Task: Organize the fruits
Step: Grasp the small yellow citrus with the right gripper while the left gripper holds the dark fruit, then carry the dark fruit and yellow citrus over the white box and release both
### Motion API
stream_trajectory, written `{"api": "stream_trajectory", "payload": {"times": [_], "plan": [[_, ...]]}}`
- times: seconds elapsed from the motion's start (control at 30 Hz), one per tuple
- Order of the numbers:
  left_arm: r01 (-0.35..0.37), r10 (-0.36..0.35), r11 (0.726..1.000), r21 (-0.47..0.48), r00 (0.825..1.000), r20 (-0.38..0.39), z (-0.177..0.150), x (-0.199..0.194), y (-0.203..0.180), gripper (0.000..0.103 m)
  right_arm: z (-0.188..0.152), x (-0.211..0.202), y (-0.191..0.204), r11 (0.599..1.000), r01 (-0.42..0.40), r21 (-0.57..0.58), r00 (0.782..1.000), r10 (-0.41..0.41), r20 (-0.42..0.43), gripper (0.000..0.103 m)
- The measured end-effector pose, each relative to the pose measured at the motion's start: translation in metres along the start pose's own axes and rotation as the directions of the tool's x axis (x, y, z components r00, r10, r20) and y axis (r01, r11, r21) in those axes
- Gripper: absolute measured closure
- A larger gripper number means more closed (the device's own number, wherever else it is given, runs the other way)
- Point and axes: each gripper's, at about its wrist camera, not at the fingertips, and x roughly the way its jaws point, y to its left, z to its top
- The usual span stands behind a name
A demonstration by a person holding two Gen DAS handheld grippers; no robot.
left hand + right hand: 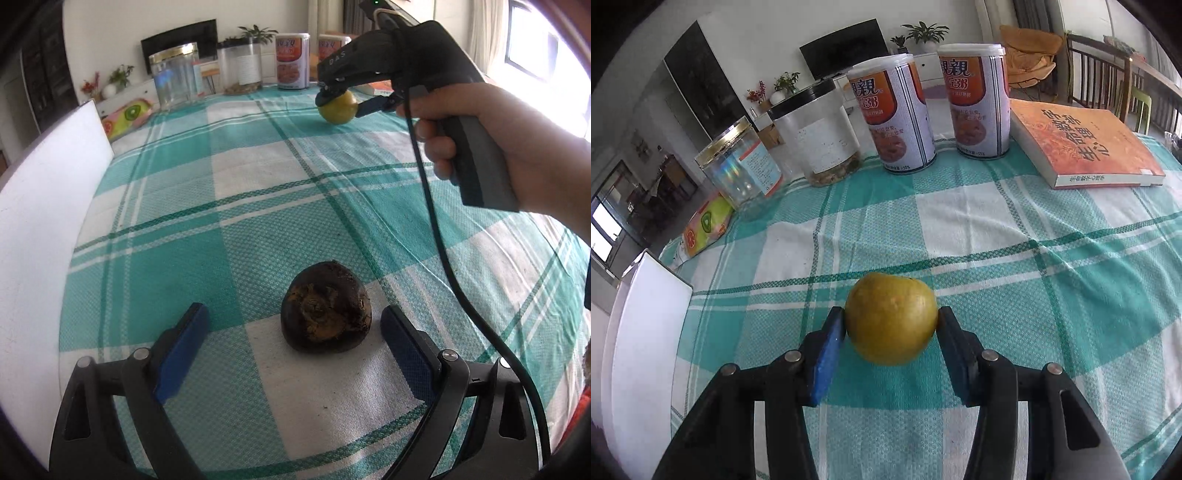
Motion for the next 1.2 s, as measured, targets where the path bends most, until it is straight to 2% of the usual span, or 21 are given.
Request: {"api": "stream_trajectory", "payload": {"times": [0.13,0.3,0.4,0.5,0.6,0.77,0.97,1.2], "plan": [[0.0,0.0,1.0,0.0,1.0,0.0,0.0,0.0,0.0,0.007,-0.053,-0.057,-0.018,0.998,-0.054,0.031,0.999,0.054,-0.002,0.052],[-0.001,0.001,1.0,0.0,1.0,0.0,0.0,0.0,0.0,0.007,-0.14,-0.127,-0.03,0.993,-0.09,0.072,0.996,0.091,-0.011,0.052],[-0.001,0.001,1.0,0.0,1.0,0.0,0.0,0.0,0.0,0.007,-0.19,-0.151,-0.025,0.998,-0.024,0.052,1.0,0.024,0.006,0.052],[-0.002,0.002,1.0,0.0,1.0,0.0,0.0,0.001,0.001,0.007,-0.225,-0.165,-0.021,0.997,0.065,0.049,0.996,-0.068,0.053,0.052],[-0.002,0.002,1.0,0.0,1.0,0.0,0.0,0.001,0.0,0.007,-0.238,-0.174,-0.014,0.988,0.152,0.034,0.981,-0.155,0.117,0.052],[-0.002,0.002,1.0,0.0,1.0,0.0,0.0,0.0,0.0,0.007,-0.243,-0.174,-0.009,0.98,0.198,0.015,0.969,-0.198,0.147,0.052],[-0.002,0.002,1.0,0.0,1.0,0.0,0.0,0.0,0.0,0.007,-0.244,-0.175,-0.01,0.981,0.193,0.032,0.967,-0.196,0.162,0.051],[-0.002,0.002,1.0,0.0,1.0,0.0,0.0,0.001,0.0,0.007,-0.247,-0.192,-0.027,0.979,0.154,0.132,0.959,-0.18,0.217,0.047]]}}
